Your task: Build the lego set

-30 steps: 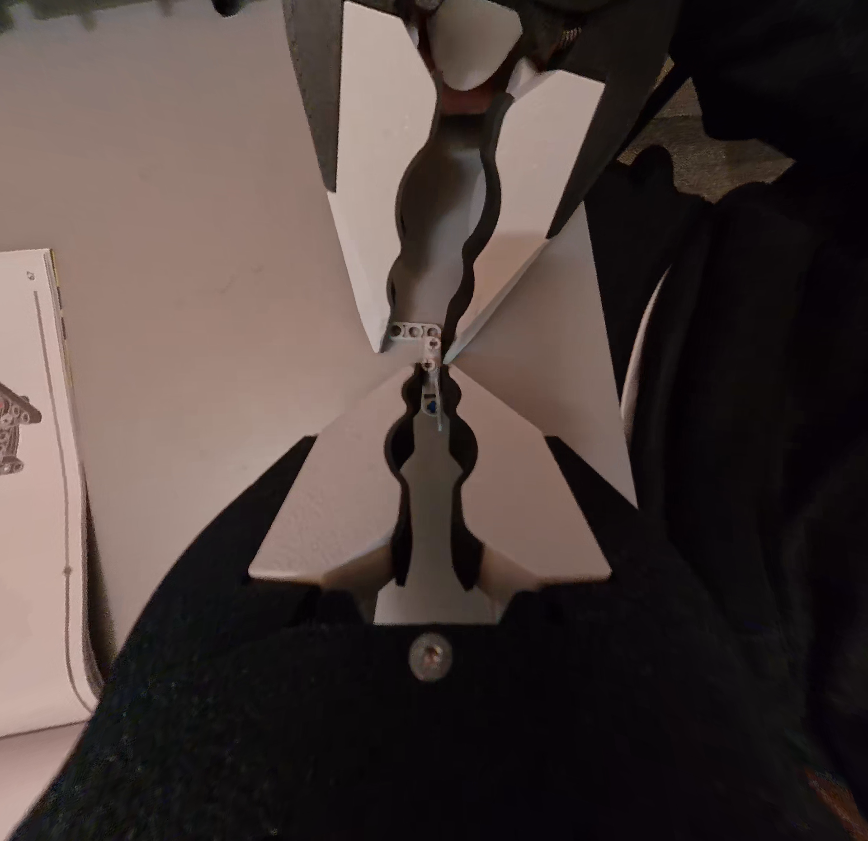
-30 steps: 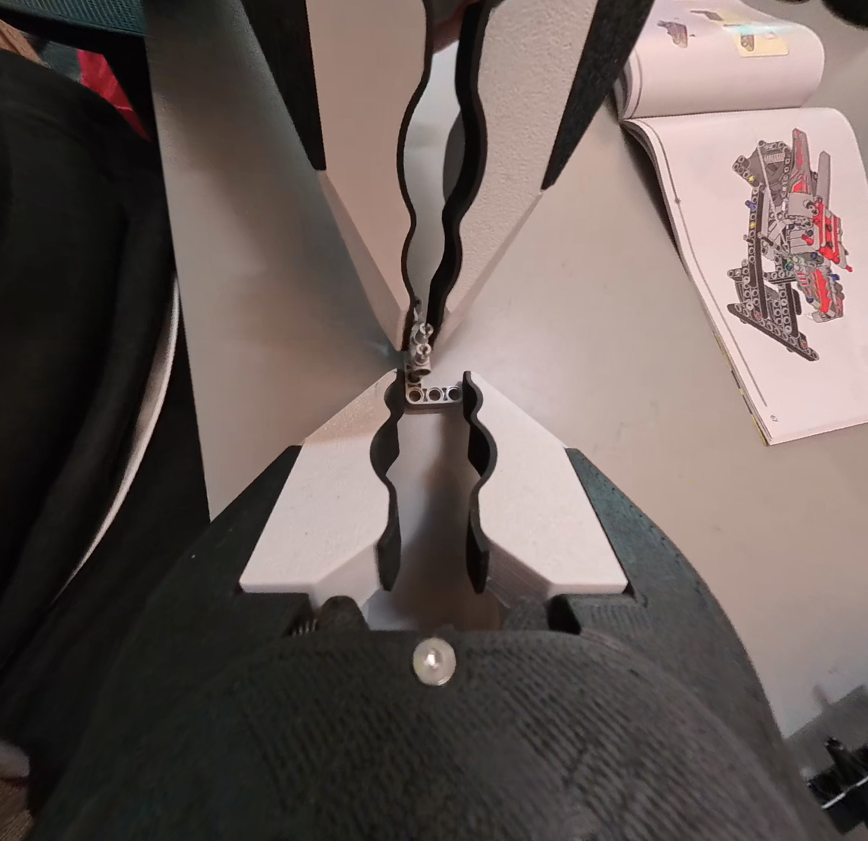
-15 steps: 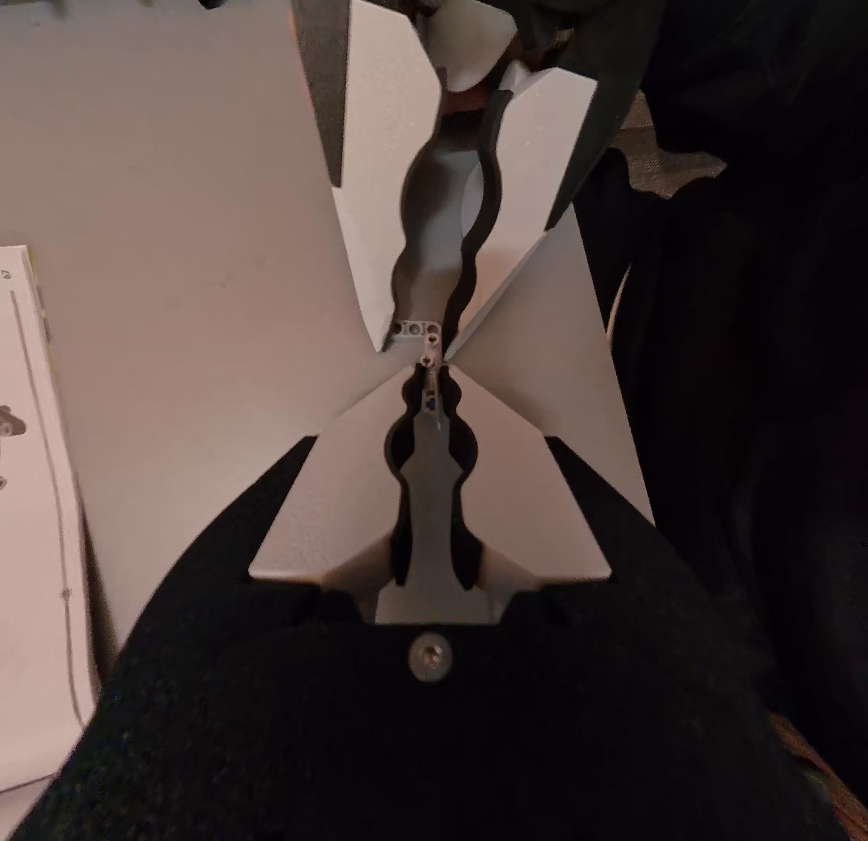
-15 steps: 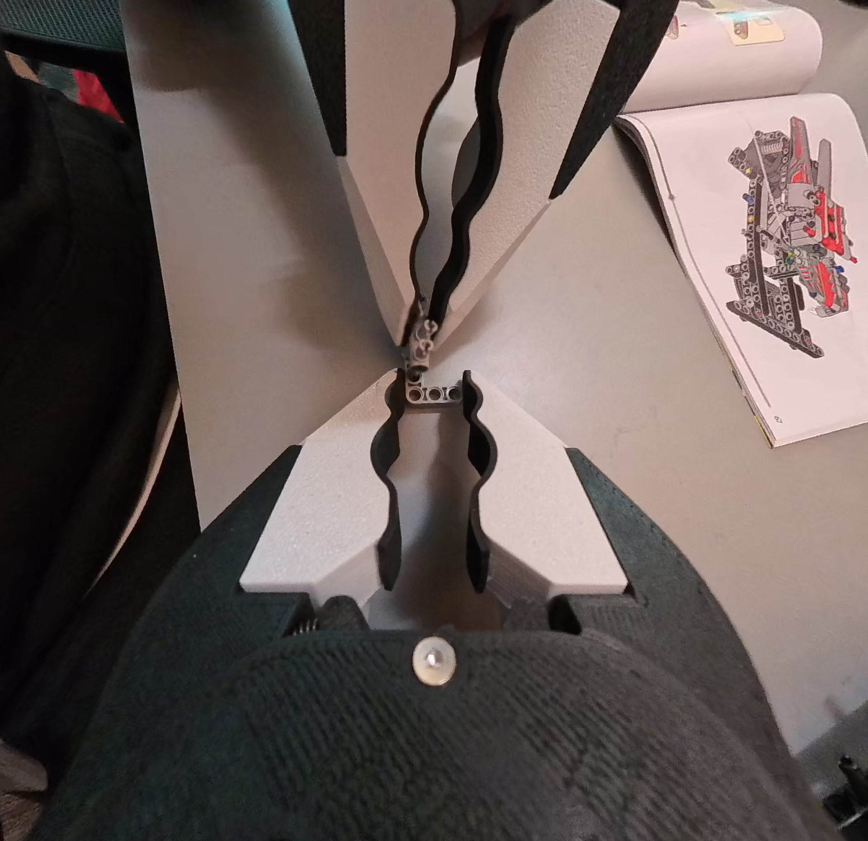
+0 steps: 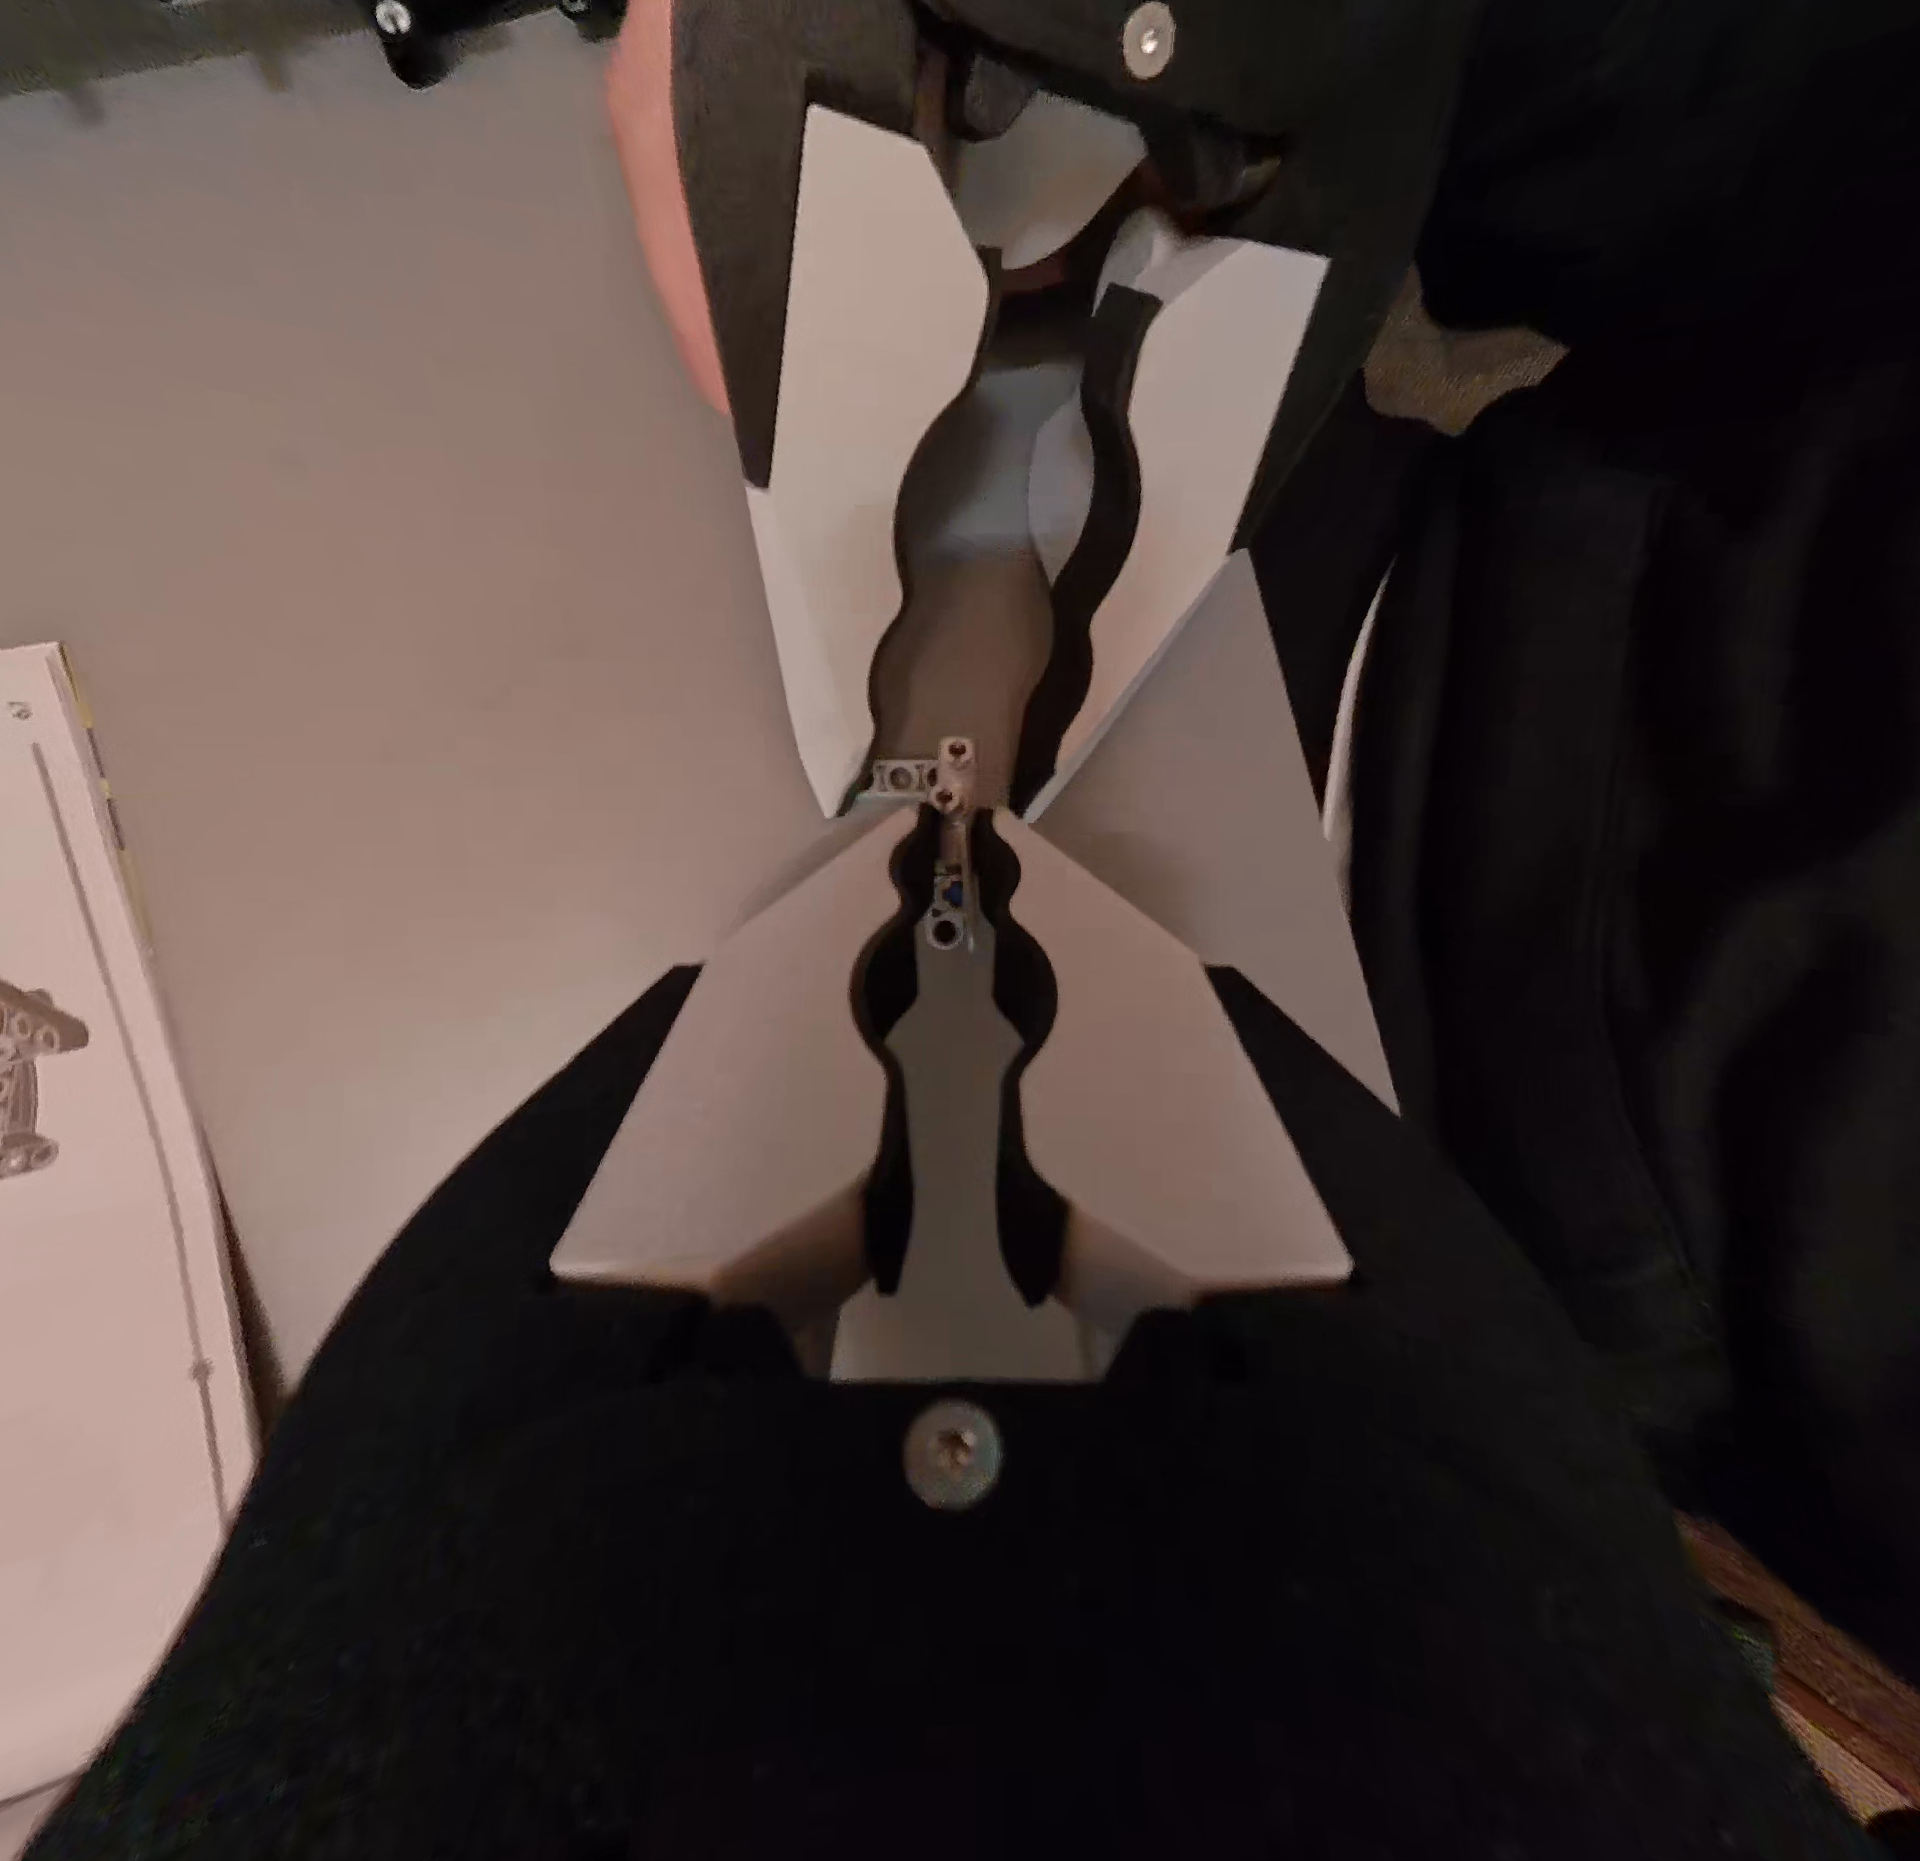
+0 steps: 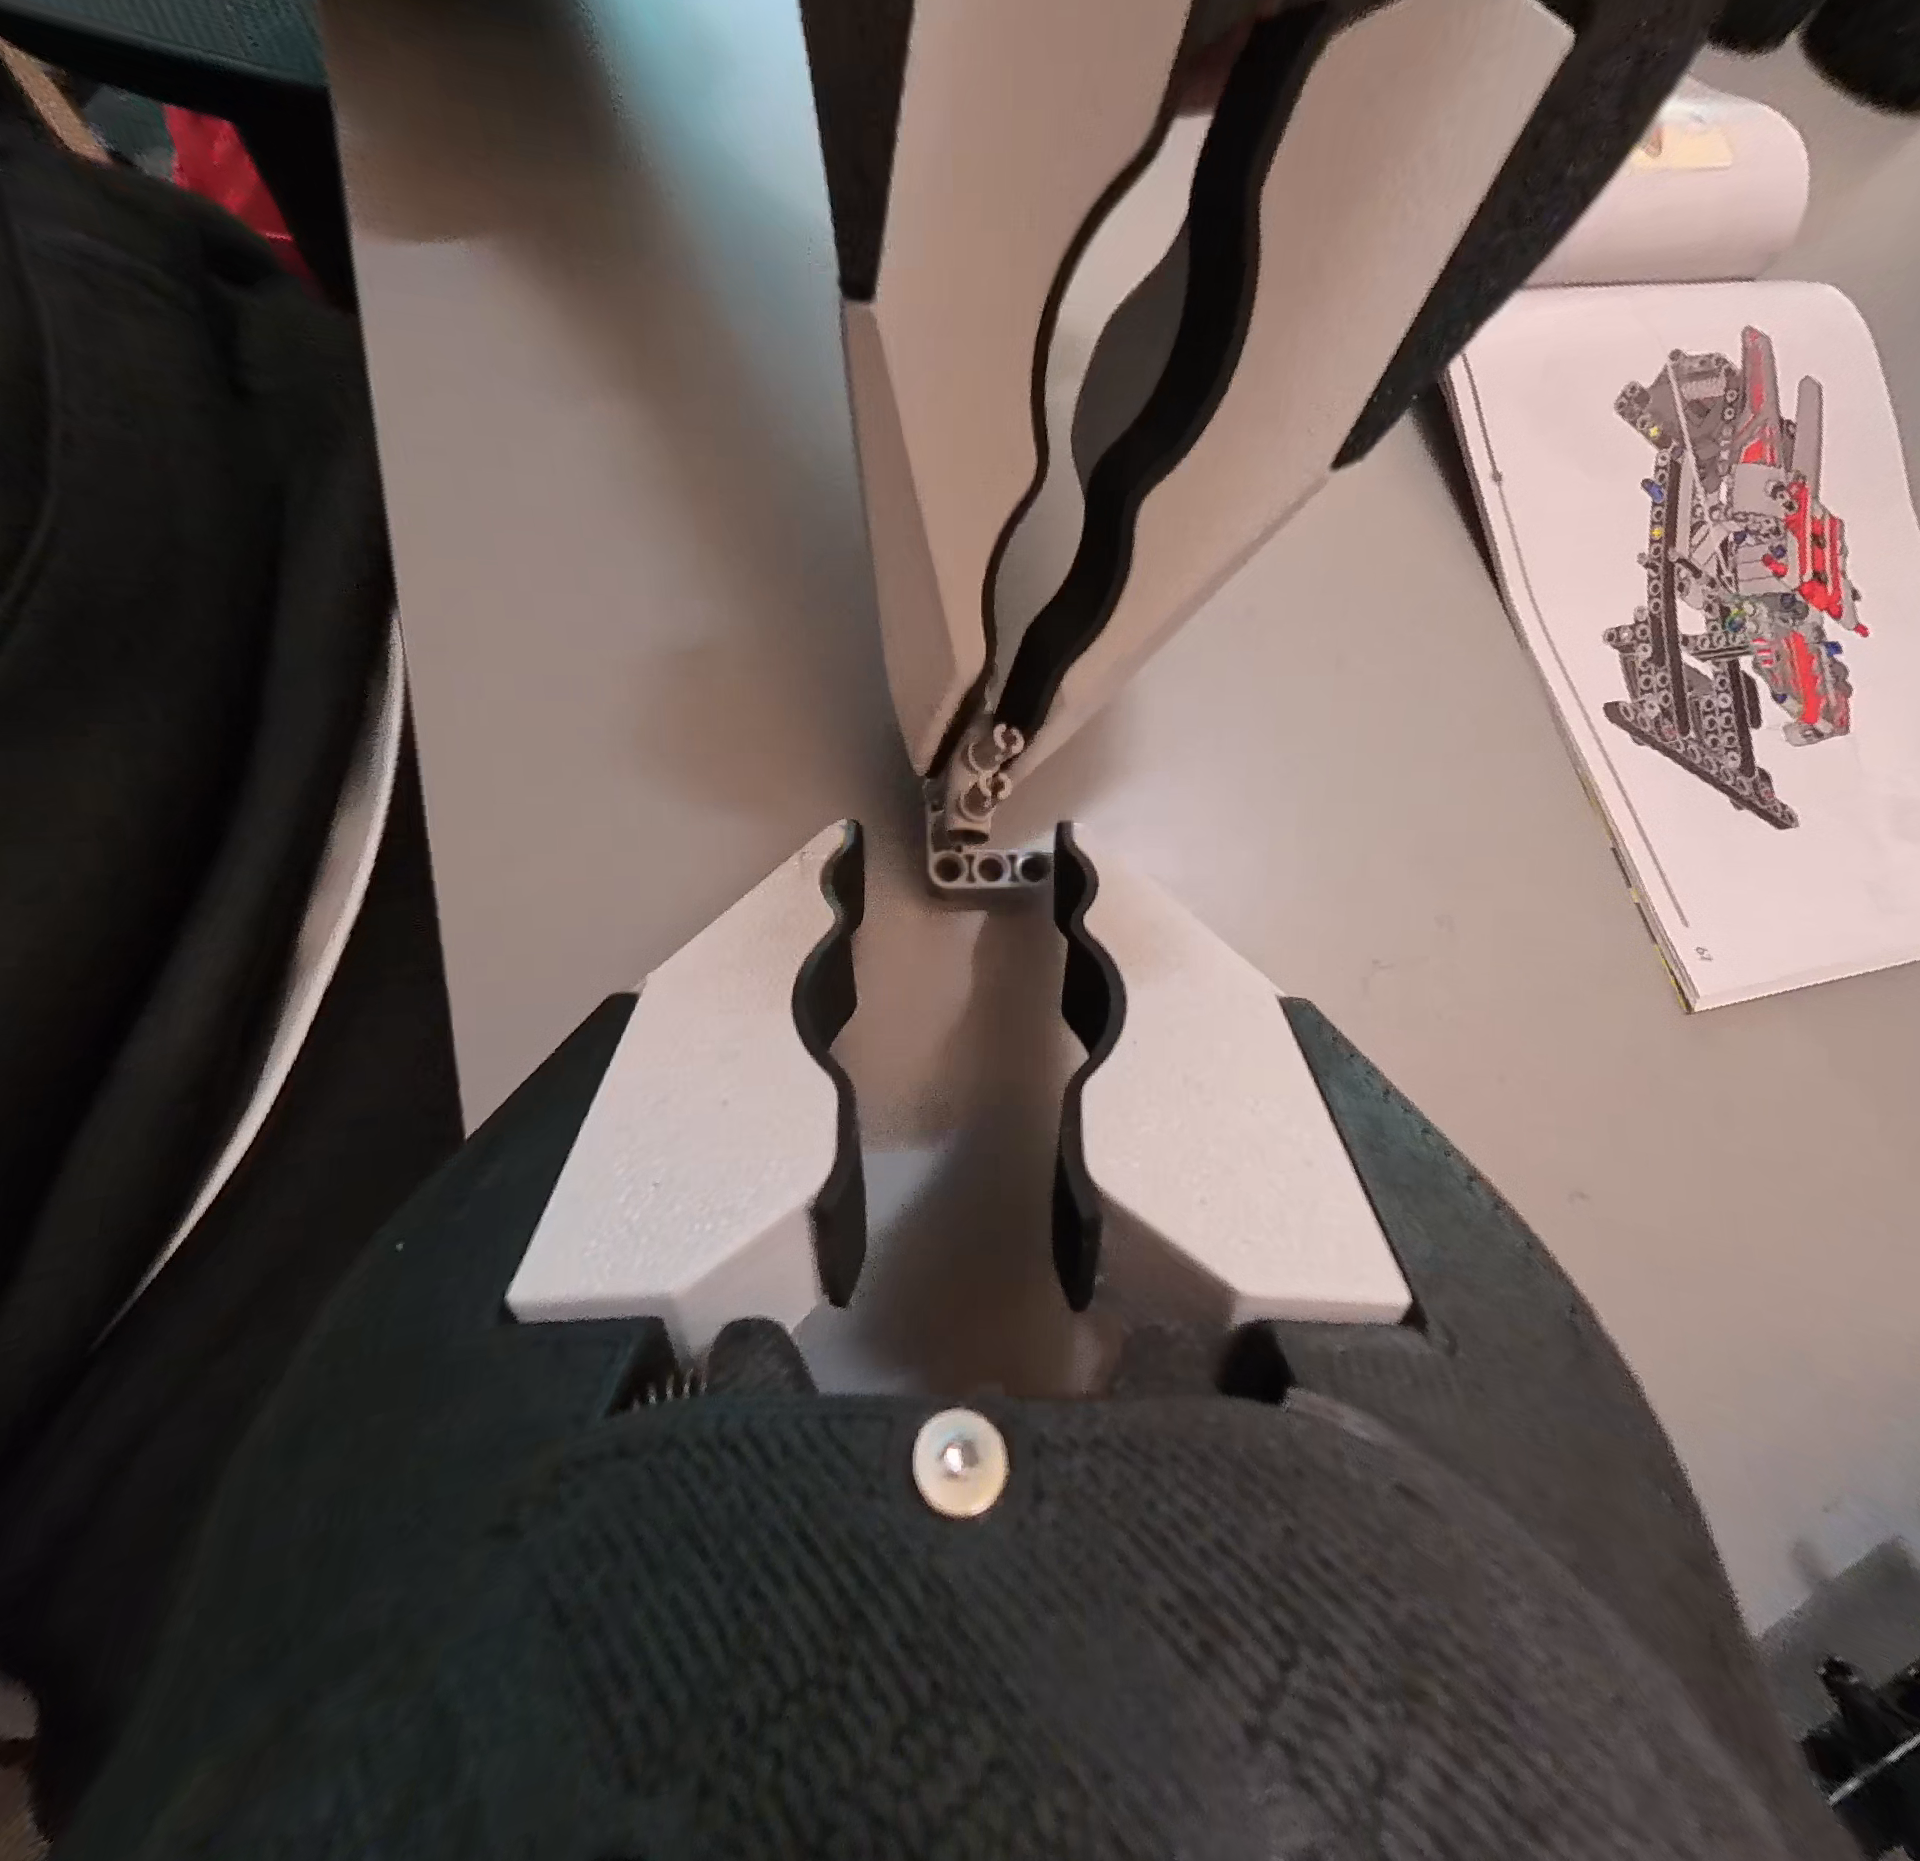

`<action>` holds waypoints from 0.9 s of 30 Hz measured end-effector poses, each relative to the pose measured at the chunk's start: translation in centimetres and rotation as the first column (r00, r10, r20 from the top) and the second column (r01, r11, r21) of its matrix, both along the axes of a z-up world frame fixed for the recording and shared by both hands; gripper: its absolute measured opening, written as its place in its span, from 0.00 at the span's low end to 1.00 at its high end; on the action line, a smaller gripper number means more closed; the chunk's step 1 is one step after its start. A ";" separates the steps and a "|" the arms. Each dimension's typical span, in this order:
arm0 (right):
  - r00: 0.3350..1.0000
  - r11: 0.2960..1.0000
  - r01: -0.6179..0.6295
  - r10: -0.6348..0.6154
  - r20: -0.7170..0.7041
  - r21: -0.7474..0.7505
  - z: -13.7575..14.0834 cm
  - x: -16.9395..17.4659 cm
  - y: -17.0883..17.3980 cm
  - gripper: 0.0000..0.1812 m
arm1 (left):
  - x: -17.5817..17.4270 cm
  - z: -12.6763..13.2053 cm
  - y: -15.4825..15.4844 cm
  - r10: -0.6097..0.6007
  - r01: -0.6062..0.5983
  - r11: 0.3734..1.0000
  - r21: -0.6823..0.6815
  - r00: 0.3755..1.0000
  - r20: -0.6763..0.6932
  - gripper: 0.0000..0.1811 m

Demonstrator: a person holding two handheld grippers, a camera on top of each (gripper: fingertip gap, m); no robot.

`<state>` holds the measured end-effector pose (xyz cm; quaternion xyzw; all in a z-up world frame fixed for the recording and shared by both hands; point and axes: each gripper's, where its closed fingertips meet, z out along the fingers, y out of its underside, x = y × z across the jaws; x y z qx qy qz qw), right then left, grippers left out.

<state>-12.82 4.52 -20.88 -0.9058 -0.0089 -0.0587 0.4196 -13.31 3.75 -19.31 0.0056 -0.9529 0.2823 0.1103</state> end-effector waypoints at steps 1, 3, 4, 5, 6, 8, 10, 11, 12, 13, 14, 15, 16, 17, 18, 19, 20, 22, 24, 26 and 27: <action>1.000 1.000 -0.004 0.004 0.007 0.001 0.0 -0.1 -0.1 0.19 | 0.1 -0.1 0.0 0.005 -0.005 1.000 0.014 1.000 0.016 0.03; 1.000 1.000 0.004 -0.004 -0.002 0.000 0.0 -0.1 -0.5 0.19 | 0.1 -0.1 -0.2 0.016 -0.017 1.000 0.021 1.000 0.025 0.03; 1.000 1.000 0.012 -0.012 -0.015 -0.002 0.0 -0.1 -0.7 0.19 | 0.1 -0.1 -0.2 0.023 -0.024 0.999 0.024 0.999 0.024 0.03; 0.999 1.000 0.026 -0.026 -0.029 -0.003 -0.1 0.1 -1.0 0.18 | 0.1 -0.1 -0.2 0.024 -0.025 0.999 0.030 0.999 0.029 0.03; 0.998 0.999 0.038 -0.038 -0.043 -0.001 0.0 0.3 -1.1 0.17 | 0.0 -0.2 -0.2 0.020 -0.021 0.999 0.032 0.999 0.035 0.03; 0.997 0.999 0.048 -0.047 -0.058 0.018 0.3 0.4 -1.2 0.16 | 0.0 -0.4 -0.2 0.022 -0.024 0.999 0.042 0.999 0.048 0.03; 0.997 0.998 0.050 -0.048 -0.063 0.034 0.5 0.4 -1.2 0.15 | 0.2 -0.7 0.0 0.020 -0.025 0.997 0.066 0.997 0.078 0.02; 0.997 0.998 0.048 -0.045 -0.064 0.040 0.6 0.4 -1.2 0.15 | 0.1 -0.9 0.1 0.016 -0.022 0.997 0.074 0.997 0.081 0.02; 0.997 0.998 0.048 -0.045 -0.066 0.045 0.7 0.4 -1.2 0.15 | 0.1 -1.0 0.0 0.018 -0.024 0.997 0.077 0.996 0.086 0.02; 0.997 0.998 0.048 -0.045 -0.068 0.049 0.7 0.4 -1.2 0.14 | 0.1 -1.0 0.0 0.019 -0.026 0.997 0.073 0.995 0.093 0.02; 0.997 0.998 0.046 -0.042 -0.071 0.053 0.8 0.4 -1.2 0.14 | 0.1 -1.0 0.0 0.020 -0.028 0.997 0.074 0.995 0.099 0.02; 0.997 0.997 0.044 -0.039 -0.072 0.058 0.9 0.3 -1.2 0.14 | 0.1 -1.0 0.0 0.022 -0.030 0.997 0.075 0.995 0.102 0.02; 0.997 0.997 0.042 -0.037 -0.074 0.064 1.0 0.3 -1.2 0.13 | 0.1 -1.0 -0.1 0.024 -0.032 0.997 0.075 0.994 0.106 0.02; 0.996 0.996 0.042 -0.037 -0.076 0.072 1.1 0.3 -1.2 0.13 | 0.1 -1.0 -0.1 0.027 -0.035 0.997 0.076 0.994 0.107 0.03; 0.996 0.996 0.043 -0.037 -0.079 0.080 1.2 0.3 -1.2 0.12 | 0.1 -1.0 -0.1 0.030 -0.038 0.996 0.077 0.994 0.108 0.03; 0.996 0.995 0.044 -0.037 -0.082 0.086 1.3 0.3 -1.2 0.11 | 0.1 -1.0 -0.1 0.032 -0.041 0.996 0.078 0.994 0.109 0.03; 0.996 0.995 0.042 -0.035 -0.085 0.091 1.4 0.3 -1.2 0.11 | 0.1 -1.0 -0.1 0.034 -0.043 0.996 0.079 0.993 0.111 0.03; 0.996 0.995 0.032 -0.024 -0.084 0.094 1.5 0.2 -1.2 0.10 | 0.1 -1.1 -0.1 0.035 -0.045 0.995 0.086 0.993 0.117 0.03; 0.997 0.995 0.027 -0.020 -0.070 0.091 1.4 0.1 -1.1 0.09 | 0.1 -1.1 -0.2 0.029 -0.041 0.995 0.093 0.991 0.133 0.03; 0.998 0.996 0.019 -0.013 -0.064 0.086 1.3 0.0 -0.8 0.08 | 0.2 -1.1 -0.2 0.022 -0.037 0.994 0.101 0.988 0.151 0.03; 0.998 0.997 0.017 -0.012 -0.063 0.081 1.3 0.0 -0.7 0.08 | 0.2 -1.1 -0.3 0.019 -0.036 0.994 0.104 0.987 0.159 0.03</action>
